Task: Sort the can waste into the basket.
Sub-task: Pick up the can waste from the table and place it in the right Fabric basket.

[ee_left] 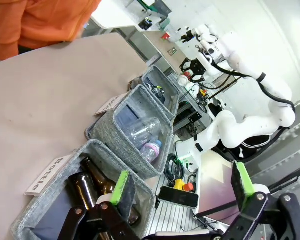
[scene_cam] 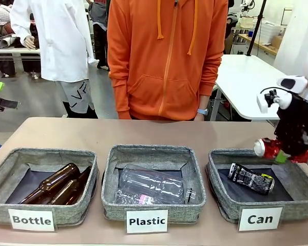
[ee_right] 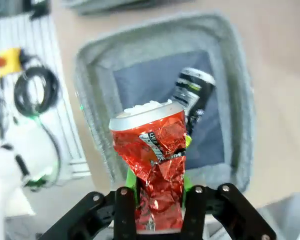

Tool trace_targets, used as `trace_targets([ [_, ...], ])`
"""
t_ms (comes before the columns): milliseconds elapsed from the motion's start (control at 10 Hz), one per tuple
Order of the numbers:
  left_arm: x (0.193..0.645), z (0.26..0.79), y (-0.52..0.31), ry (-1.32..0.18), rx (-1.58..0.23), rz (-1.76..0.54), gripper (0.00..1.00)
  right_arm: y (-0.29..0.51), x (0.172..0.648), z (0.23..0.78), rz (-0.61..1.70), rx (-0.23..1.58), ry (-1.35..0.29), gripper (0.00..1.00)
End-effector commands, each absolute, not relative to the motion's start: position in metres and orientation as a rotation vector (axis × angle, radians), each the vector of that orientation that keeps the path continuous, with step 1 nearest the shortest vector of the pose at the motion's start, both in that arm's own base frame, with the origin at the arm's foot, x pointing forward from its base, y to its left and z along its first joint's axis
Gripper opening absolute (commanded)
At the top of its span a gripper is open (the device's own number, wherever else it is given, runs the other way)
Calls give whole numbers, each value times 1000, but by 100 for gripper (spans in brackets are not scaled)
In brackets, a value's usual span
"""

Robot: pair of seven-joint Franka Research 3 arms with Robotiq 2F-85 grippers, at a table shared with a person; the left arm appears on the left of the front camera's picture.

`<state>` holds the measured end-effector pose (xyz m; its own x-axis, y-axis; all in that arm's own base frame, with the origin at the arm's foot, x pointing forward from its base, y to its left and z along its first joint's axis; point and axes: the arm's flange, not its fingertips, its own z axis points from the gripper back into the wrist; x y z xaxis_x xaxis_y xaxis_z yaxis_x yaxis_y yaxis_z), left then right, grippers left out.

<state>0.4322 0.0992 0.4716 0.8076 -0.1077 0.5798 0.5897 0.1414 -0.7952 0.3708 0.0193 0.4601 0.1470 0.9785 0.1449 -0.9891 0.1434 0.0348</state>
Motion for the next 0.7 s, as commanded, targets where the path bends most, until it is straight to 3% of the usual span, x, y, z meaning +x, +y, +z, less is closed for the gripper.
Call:
trace_targets([
  [0, 430, 474, 99, -430, -1337, -526, 100, -3, 365, 456, 1578, 223, -101, 0],
  [300, 430, 474, 99, -430, -1337, -526, 100, -9, 365, 452, 1608, 198, -112, 0],
  [400, 430, 474, 99, -430, -1337, -526, 100, -6, 369, 453, 1597, 206, -119, 70],
  [500, 430, 474, 99, -430, -1337, -526, 100, -4, 371, 454, 1592, 202, -122, 90],
  [600, 430, 474, 99, -430, -1337, -526, 100, -5, 371, 454, 1590, 192, -132, 100],
])
